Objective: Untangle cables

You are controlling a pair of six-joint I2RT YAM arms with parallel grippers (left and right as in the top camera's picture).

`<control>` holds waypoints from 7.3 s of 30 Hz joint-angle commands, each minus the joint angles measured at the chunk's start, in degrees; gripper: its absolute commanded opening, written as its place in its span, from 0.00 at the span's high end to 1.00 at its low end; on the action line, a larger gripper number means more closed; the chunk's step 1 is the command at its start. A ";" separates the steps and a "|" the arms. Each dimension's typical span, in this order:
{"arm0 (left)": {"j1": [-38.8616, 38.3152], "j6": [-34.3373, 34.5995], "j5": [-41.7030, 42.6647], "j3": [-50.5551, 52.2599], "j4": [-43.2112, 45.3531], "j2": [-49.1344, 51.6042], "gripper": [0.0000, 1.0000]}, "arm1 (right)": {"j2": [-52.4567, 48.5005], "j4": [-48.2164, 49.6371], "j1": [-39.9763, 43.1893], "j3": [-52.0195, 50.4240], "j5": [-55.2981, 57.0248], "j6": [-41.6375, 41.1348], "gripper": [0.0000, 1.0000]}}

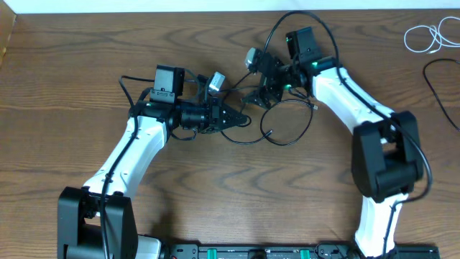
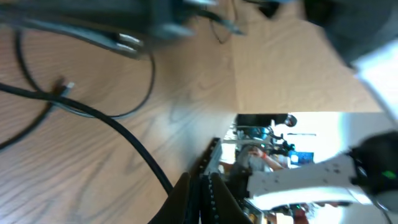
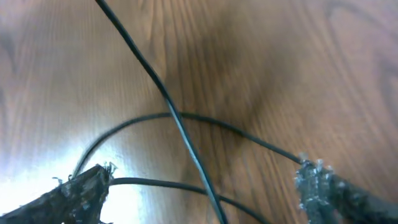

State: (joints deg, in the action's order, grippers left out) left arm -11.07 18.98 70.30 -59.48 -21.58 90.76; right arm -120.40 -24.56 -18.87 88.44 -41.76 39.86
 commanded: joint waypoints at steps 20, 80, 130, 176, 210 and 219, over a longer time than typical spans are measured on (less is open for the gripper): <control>5.66 6.71 -0.50 -0.39 6.12 0.00 0.93 | -5.49 -2.95 4.50 0.42 -9.20 -7.39 0.99; 7.52 31.52 -3.93 -0.39 31.10 0.00 0.58 | -1.07 7.17 -1.03 0.39 0.09 -37.42 0.99; 7.52 31.21 -1.51 -0.39 31.08 0.00 0.64 | -11.98 19.78 -7.15 0.37 5.22 -20.63 0.89; 13.90 6.49 -35.04 -0.39 11.54 0.00 0.04 | -2.84 -43.85 17.86 0.31 45.77 -40.26 0.99; 13.90 6.51 -35.01 -0.39 11.54 0.00 0.04 | -2.78 -22.40 70.05 -0.24 60.13 -76.24 0.99; 13.90 6.54 -35.01 -0.39 11.56 0.00 0.04 | -2.71 -17.20 69.99 4.44 60.37 -71.97 0.99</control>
State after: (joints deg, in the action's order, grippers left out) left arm 2.74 26.70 35.64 -59.48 -10.04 90.76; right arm -123.52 -43.22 51.09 89.08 17.43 -34.28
